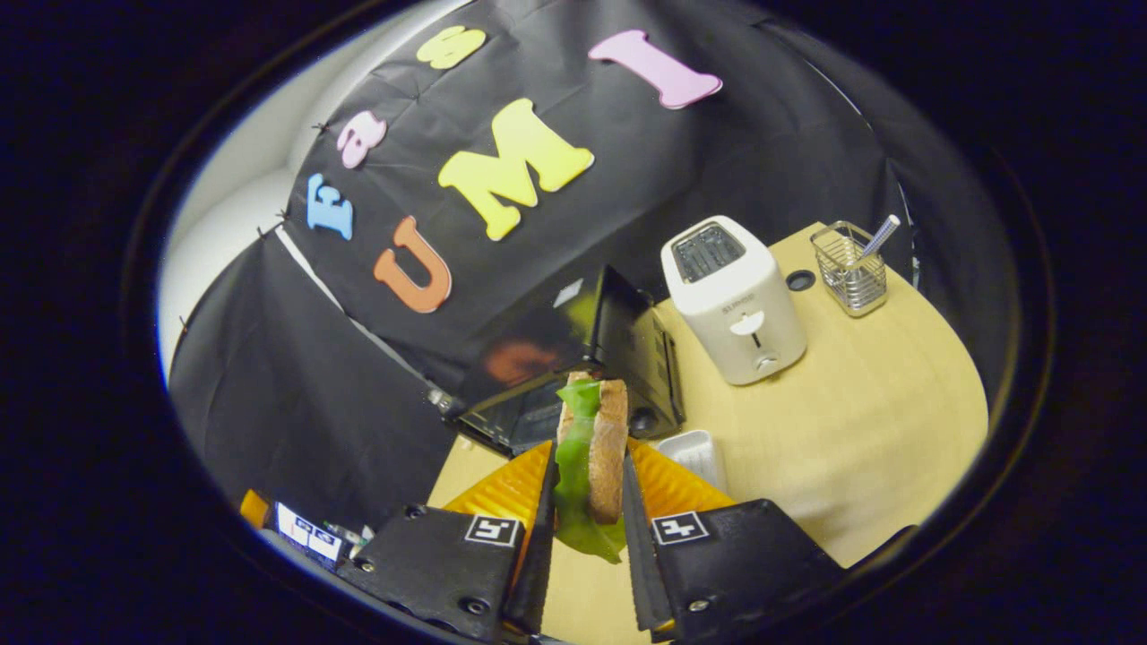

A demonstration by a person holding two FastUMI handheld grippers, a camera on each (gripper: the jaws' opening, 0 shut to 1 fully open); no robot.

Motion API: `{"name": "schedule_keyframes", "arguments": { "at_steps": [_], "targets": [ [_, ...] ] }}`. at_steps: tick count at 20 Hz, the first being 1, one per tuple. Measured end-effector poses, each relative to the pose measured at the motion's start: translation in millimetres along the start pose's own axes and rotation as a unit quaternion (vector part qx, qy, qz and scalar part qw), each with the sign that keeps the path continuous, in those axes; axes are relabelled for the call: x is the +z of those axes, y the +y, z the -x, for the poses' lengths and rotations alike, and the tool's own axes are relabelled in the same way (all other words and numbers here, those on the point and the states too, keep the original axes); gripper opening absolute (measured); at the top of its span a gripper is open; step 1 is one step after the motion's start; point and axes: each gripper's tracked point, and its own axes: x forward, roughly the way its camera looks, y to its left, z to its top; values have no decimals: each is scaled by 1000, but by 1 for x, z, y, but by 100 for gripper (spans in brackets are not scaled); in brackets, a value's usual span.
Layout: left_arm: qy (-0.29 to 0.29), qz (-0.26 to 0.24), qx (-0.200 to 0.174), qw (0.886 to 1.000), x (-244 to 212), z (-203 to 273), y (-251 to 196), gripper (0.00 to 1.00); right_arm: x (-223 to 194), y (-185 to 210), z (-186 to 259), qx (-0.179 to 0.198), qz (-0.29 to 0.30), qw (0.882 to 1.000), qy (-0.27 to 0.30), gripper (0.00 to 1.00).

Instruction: Open the electric oven with the left hand, put the food in, and close the electric oven.

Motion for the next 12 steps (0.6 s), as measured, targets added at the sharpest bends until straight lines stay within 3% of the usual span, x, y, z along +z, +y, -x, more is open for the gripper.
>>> {"name": "schedule_keyframes", "arguments": {
  "at_steps": [5, 12],
  "targets": [
    [16, 0, -74, 997, -10, -4, 7, 95, -38, 70, -21, 37, -81, 993, -81, 40],
    [44, 1, -106, 993, -24, 1, 34, 95, -108, 96, -90, 33, -186, 975, -117, 40]
  ]
}}
